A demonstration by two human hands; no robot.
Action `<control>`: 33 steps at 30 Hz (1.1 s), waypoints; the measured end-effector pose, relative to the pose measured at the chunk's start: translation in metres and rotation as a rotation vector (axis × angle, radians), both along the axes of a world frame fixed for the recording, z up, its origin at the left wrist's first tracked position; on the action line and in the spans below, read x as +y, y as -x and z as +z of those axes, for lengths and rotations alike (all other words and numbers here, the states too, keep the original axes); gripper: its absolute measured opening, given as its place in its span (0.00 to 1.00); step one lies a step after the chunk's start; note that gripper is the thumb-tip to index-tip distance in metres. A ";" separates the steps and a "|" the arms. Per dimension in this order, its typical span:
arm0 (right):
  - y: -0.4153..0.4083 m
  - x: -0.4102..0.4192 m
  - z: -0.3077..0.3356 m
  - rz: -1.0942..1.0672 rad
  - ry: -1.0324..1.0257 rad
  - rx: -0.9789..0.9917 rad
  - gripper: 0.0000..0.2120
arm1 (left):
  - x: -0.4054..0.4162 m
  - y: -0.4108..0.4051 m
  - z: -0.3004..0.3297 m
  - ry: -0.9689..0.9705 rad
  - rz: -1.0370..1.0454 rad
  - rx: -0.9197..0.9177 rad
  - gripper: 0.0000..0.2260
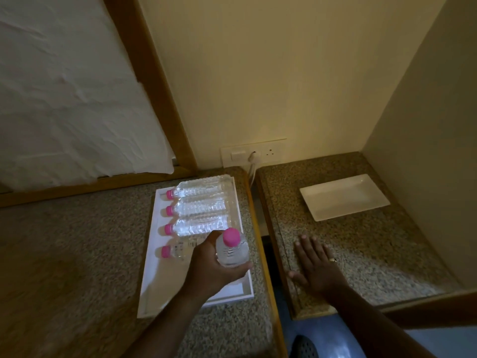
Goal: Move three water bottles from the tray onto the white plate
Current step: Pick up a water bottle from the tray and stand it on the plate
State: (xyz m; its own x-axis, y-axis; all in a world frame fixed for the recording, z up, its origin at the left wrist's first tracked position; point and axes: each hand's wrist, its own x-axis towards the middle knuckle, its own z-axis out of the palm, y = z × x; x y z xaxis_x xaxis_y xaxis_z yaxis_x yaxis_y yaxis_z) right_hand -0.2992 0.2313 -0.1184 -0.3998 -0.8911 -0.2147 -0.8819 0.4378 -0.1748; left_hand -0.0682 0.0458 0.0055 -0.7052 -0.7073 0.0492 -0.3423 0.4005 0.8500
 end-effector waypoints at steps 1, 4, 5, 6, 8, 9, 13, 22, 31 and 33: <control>0.005 0.004 0.000 0.021 0.001 0.008 0.40 | 0.003 0.006 0.002 0.026 0.011 -0.001 0.28; 0.022 0.020 0.000 0.022 -0.028 0.014 0.39 | 0.004 0.027 0.016 0.116 0.038 -0.013 0.28; 0.030 0.027 0.000 -0.001 -0.043 0.013 0.39 | 0.003 0.038 0.022 0.142 0.041 0.006 0.28; 0.037 0.035 0.000 -0.022 -0.055 0.011 0.40 | 0.001 0.049 0.030 0.159 0.042 0.039 0.27; 0.056 0.053 -0.001 -0.070 -0.059 -0.001 0.40 | 0.006 0.081 0.045 0.191 0.041 0.104 0.28; 0.067 0.061 -0.001 -0.088 -0.063 -0.004 0.40 | 0.010 0.101 0.052 0.210 0.046 0.125 0.28; 0.102 0.085 -0.002 -0.114 -0.047 -0.036 0.42 | 0.033 0.194 0.065 0.083 0.106 0.222 0.31; 0.160 0.104 -0.013 -0.092 0.090 -0.018 0.43 | 0.066 0.384 0.008 0.032 -0.003 0.173 0.33; 0.162 0.106 -0.014 -0.092 0.176 0.001 0.43 | 0.077 0.431 -0.038 0.002 -0.029 0.169 0.32; 0.162 0.106 -0.013 -0.098 0.179 -0.009 0.43 | 0.078 0.434 -0.042 0.004 -0.051 0.158 0.31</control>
